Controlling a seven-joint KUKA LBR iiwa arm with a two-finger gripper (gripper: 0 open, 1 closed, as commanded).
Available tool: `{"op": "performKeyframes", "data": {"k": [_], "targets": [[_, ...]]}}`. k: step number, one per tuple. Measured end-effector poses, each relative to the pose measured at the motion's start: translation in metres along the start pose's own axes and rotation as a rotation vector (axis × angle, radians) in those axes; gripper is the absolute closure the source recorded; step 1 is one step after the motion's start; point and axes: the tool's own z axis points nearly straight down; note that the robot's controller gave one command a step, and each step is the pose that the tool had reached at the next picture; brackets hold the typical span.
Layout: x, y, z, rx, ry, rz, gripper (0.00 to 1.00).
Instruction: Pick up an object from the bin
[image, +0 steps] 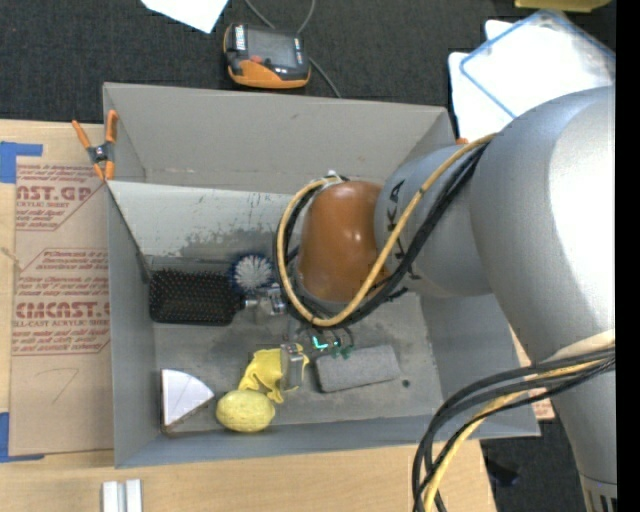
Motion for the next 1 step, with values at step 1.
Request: {"op": "performKeyframes", "data": {"k": [1], "targets": [[-0.0004,0.0003,-0.0002,-0.001,-0.001,0.0,1.0]]}}
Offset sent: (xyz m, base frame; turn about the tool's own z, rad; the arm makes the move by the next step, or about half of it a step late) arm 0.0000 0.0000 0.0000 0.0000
